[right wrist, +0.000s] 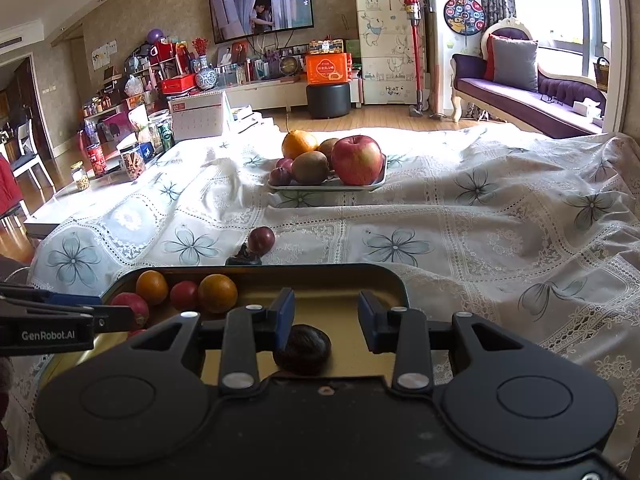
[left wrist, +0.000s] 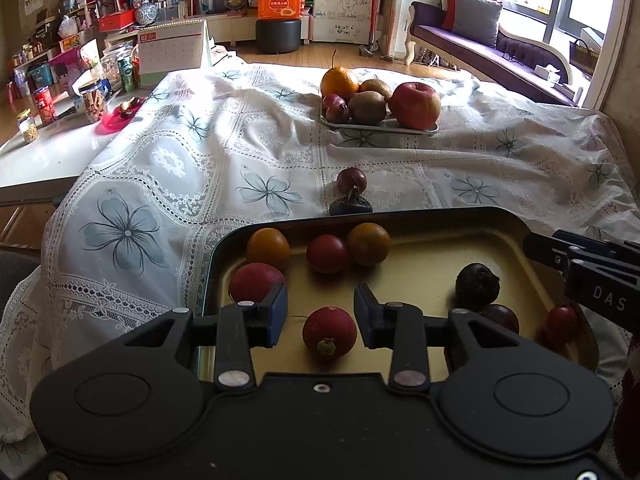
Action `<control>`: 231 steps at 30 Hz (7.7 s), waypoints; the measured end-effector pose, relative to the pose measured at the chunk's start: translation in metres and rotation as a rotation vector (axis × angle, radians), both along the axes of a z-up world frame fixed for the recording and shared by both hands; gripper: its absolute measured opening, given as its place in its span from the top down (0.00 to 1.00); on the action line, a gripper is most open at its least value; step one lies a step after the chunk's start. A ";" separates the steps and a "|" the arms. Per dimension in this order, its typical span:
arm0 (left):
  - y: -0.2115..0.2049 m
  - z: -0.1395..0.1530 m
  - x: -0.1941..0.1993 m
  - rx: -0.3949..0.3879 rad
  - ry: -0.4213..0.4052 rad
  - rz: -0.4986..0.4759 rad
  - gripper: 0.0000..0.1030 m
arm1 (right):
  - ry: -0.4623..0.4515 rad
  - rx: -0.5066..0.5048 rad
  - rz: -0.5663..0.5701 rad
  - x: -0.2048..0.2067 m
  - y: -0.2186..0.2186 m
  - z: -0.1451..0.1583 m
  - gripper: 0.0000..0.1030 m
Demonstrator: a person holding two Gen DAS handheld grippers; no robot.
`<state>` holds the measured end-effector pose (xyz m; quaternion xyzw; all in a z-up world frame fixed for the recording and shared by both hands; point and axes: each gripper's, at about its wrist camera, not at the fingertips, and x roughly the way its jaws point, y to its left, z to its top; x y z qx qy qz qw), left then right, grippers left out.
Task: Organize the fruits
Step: 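Withdraw both grippers from the tray toward the last loose fruits, then grasp a dark red plum with the right gripper while the left gripper grasps a dark purple fruit, then carry both fruits over the gold tray and lower them in, then open both grippers to release the fruits in the tray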
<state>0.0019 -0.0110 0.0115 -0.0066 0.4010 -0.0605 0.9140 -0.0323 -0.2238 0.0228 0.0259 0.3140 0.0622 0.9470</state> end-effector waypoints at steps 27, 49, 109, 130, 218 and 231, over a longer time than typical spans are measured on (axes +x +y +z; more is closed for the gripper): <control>0.008 0.000 0.010 -0.002 0.004 0.034 0.57 | 0.007 0.015 -0.011 0.007 0.000 0.003 0.64; 0.049 0.010 0.087 0.030 0.001 0.133 0.56 | 0.299 0.097 0.008 0.195 0.074 -0.020 0.60; -0.049 -0.065 0.182 0.023 0.291 -0.072 0.48 | 0.223 0.108 -0.103 0.163 0.004 -0.026 0.65; -0.008 0.044 0.058 -0.058 -0.040 -0.063 0.49 | 0.040 0.163 -0.058 0.058 0.005 0.039 0.65; 0.007 -0.007 -0.024 0.023 0.080 0.053 0.49 | 0.113 0.060 0.015 -0.018 0.028 0.000 0.64; 0.011 -0.009 -0.021 0.027 0.084 0.082 0.49 | 0.152 0.043 -0.053 -0.014 0.025 -0.002 0.64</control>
